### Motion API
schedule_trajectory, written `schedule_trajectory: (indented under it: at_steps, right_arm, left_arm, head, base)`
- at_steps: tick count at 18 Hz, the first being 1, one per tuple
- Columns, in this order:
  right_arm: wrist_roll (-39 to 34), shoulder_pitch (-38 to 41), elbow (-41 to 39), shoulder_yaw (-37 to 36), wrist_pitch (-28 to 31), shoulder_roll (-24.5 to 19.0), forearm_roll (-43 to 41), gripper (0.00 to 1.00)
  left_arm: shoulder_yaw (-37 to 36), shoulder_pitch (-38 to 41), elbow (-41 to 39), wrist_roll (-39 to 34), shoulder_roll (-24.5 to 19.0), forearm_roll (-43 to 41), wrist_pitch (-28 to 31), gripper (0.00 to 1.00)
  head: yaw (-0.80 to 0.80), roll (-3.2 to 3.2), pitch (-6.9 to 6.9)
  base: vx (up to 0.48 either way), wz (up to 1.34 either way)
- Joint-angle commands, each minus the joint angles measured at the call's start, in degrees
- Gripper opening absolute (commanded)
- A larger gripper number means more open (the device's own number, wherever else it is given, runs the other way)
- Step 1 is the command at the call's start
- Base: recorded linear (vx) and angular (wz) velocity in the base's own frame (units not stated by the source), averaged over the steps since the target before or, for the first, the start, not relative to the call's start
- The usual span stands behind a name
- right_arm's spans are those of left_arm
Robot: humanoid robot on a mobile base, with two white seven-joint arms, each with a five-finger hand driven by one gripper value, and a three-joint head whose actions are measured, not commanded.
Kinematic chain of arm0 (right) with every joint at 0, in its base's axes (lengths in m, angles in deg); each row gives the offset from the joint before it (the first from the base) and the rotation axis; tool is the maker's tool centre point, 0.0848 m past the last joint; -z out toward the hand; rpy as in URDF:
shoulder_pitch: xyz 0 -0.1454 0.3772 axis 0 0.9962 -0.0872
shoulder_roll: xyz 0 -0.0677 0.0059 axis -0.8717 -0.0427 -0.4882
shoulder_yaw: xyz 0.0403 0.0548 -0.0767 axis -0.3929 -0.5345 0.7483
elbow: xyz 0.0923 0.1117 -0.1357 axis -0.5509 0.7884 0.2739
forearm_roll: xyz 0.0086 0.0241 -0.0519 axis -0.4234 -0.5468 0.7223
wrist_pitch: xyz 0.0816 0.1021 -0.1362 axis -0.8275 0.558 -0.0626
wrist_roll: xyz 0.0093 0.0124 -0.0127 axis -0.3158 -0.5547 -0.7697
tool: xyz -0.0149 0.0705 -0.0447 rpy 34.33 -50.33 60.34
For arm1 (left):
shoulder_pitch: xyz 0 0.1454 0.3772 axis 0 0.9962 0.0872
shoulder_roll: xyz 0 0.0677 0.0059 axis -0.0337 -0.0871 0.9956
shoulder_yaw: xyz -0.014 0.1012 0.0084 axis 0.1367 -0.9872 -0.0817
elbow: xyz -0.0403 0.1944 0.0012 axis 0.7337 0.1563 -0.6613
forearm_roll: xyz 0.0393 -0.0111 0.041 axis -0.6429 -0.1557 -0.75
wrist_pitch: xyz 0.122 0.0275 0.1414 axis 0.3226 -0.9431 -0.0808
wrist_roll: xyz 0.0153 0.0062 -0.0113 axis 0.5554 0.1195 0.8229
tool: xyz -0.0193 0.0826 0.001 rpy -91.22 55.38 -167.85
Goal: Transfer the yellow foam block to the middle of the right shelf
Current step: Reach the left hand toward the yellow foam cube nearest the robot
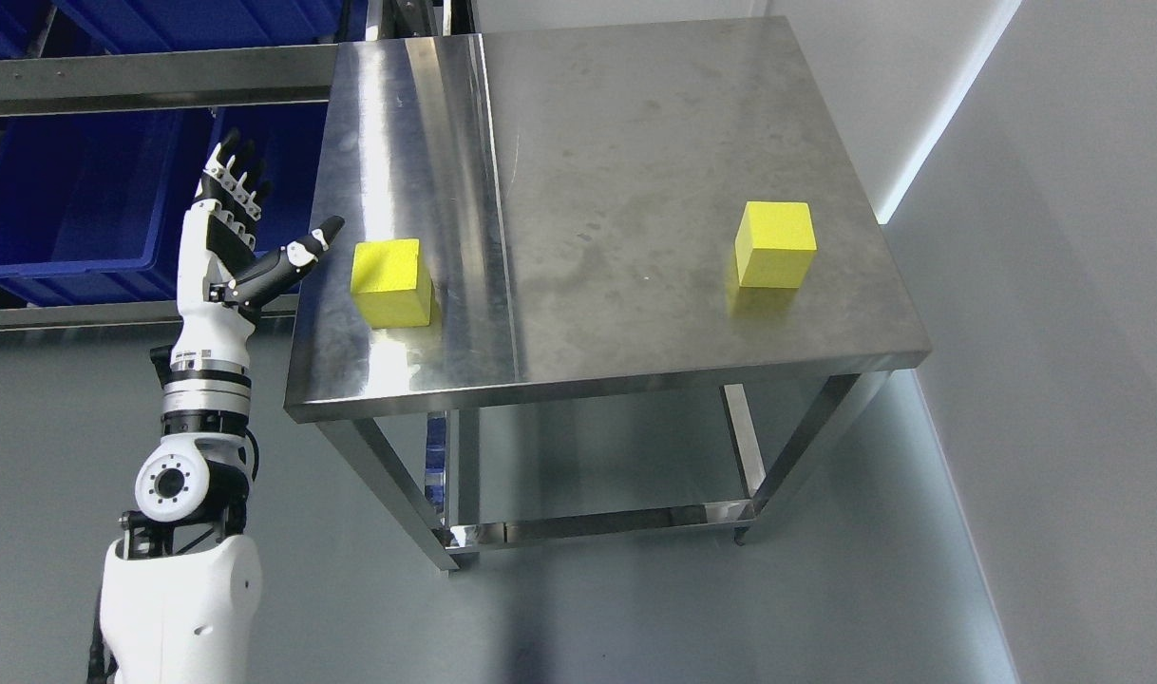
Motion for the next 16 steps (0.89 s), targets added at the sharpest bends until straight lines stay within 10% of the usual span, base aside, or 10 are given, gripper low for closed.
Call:
schedule_trajectory:
  at_steps: [1, 7, 16]
  right_arm:
    - [0.0, -0.2, -1.0, 0.0, 0.0, 1.0, -1.9, 1.0]
    - [0.0, -0.2, -1.0, 0.0, 0.0, 1.0, -1.8, 1.0]
    - [0.0, -0.1, -1.0, 0.0, 0.0, 1.0, -1.8, 1.0]
  left_arm:
    - [0.1, 0.3, 0.0, -0.1, -0.1, 0.0, 0.0, 1.0]
    - [0.2, 0.3, 0.0, 0.8, -3.3, 0.0, -2.8, 1.0]
    - [8.5, 9.4, -0.2, 22.6, -19.7, -0.1, -13.7, 1.0]
  head:
    - [0.0, 0.0, 0.0]
    - [0.0, 0.0, 0.0]
    - [0.0, 0.0, 0.0]
  base:
    - [0.0, 0.0]
    - [0.0, 0.0]
    - [0.0, 0.0]
